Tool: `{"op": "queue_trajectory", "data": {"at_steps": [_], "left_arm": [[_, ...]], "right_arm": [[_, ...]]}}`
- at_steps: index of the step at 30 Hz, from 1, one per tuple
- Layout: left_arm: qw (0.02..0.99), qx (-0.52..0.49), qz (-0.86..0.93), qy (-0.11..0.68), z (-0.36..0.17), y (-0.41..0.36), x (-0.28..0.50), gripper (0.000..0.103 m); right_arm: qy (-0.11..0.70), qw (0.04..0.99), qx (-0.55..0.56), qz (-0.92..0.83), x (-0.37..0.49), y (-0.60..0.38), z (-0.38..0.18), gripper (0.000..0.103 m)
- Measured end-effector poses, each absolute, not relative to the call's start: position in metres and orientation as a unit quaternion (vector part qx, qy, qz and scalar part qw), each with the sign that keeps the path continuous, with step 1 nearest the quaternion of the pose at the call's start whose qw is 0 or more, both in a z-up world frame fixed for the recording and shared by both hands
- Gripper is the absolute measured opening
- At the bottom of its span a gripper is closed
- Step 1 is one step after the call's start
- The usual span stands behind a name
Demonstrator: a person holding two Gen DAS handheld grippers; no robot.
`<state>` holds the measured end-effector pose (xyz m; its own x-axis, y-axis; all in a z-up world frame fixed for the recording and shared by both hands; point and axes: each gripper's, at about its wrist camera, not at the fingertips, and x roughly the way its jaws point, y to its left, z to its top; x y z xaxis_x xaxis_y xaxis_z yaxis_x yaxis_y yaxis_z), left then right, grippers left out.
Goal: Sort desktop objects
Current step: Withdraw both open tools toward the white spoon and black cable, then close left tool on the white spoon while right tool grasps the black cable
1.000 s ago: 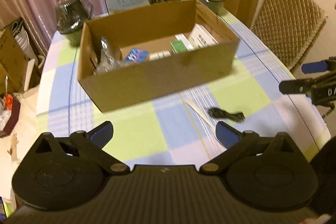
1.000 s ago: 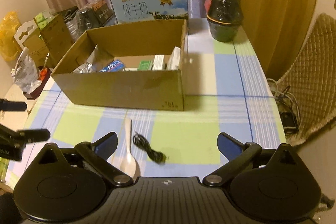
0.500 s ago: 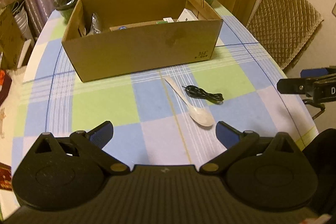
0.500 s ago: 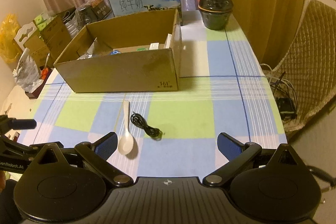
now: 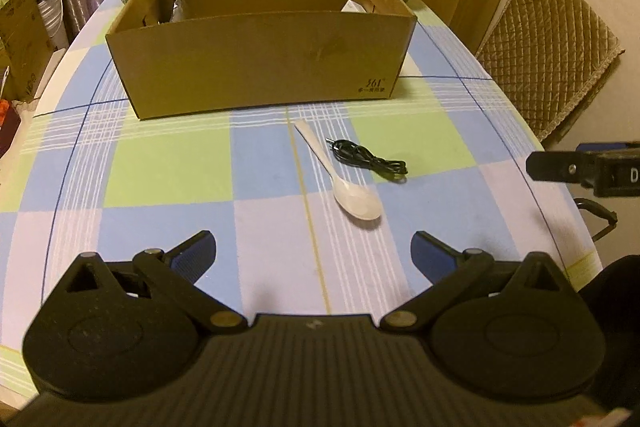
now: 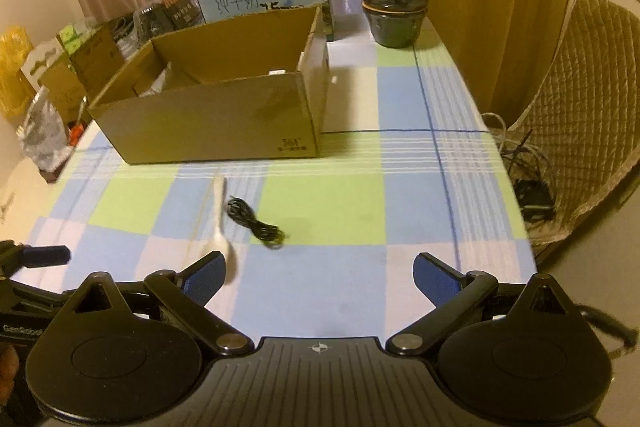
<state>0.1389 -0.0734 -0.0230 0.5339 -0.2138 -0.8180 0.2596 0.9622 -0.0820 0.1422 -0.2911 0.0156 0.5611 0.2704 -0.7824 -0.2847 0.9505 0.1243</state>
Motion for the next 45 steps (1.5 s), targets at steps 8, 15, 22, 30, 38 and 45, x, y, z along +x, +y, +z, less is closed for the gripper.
{"op": "queue_trajectory", "data": {"at_steps": [8, 15, 22, 30, 38, 45], "left_arm": [[0.873, 0.016, -0.14, 0.467, -0.047, -0.091, 0.145, 0.098], [0.869, -0.004, -0.13, 0.477, -0.071, -0.103, 0.165, 0.089], [0.863, -0.011, -0.13, 0.487, -0.094, -0.117, 0.181, 0.075], [0.861, -0.013, -0.124, 0.493, -0.111, -0.124, 0.197, 0.057], [0.862, 0.019, -0.129, 0.489, -0.11, -0.115, 0.201, 0.026], [0.856, 0.049, -0.129, 0.499, -0.108, -0.08, 0.205, 0.011]], "right_arm": [[0.449, 0.873, -0.05, 0.184, 0.159, -0.294, -0.003, 0.08], [0.461, 0.859, -0.08, 0.21, 0.182, -0.292, -0.022, 0.068], [0.477, 0.843, -0.088, 0.233, 0.203, -0.287, -0.038, 0.066], [0.492, 0.832, -0.094, 0.238, 0.216, -0.278, -0.062, 0.065], [0.499, 0.825, -0.099, 0.246, 0.22, -0.265, -0.078, 0.065], [0.494, 0.824, -0.098, 0.26, 0.219, -0.242, -0.083, 0.064]]}}
